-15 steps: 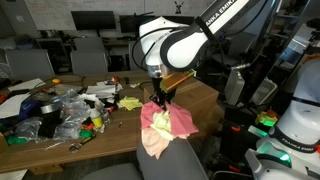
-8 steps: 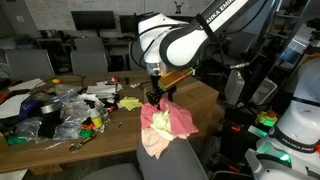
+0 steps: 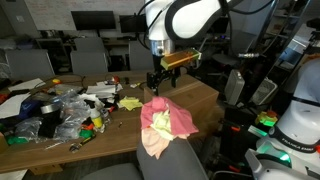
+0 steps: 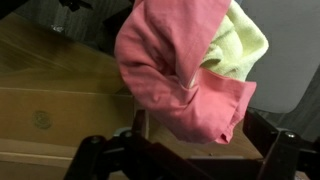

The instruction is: Pick the clothes and put them on the back rest of the chair

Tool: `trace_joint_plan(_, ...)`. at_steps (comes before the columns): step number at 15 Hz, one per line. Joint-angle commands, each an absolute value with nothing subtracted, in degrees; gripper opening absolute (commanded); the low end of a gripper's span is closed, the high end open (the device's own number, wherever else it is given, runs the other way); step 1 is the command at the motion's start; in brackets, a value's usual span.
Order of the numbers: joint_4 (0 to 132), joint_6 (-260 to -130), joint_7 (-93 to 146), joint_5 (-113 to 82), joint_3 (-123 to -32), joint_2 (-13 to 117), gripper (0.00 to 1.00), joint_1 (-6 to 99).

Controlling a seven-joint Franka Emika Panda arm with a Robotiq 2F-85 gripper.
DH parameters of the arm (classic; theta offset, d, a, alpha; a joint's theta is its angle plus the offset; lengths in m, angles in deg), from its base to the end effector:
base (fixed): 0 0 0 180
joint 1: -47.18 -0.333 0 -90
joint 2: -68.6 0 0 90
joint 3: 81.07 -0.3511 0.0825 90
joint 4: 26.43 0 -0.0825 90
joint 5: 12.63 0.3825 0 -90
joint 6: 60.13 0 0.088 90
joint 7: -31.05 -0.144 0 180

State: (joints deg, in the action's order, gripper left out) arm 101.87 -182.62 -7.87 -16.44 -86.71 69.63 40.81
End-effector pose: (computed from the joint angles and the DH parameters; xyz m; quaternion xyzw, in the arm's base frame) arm 0.4963 0.1006 0.3688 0.9756 -0.2139 -0.0256 0.0434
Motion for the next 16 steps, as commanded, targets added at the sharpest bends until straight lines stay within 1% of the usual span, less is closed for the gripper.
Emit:
trace_joint_plan(1, 104.8, -178.5, -9.6, -16.2, -84.9, 79.8, 1.00, 43.5)
trace_joint_plan(7, 112.8, -176.7, -12.8, -15.0, -81.4, 93.5, 1.00, 51.3)
trace_joint_plan(16, 126.3, -179.6, -7.2, -8.3, -75.6, 105.8, 1.00, 58.7)
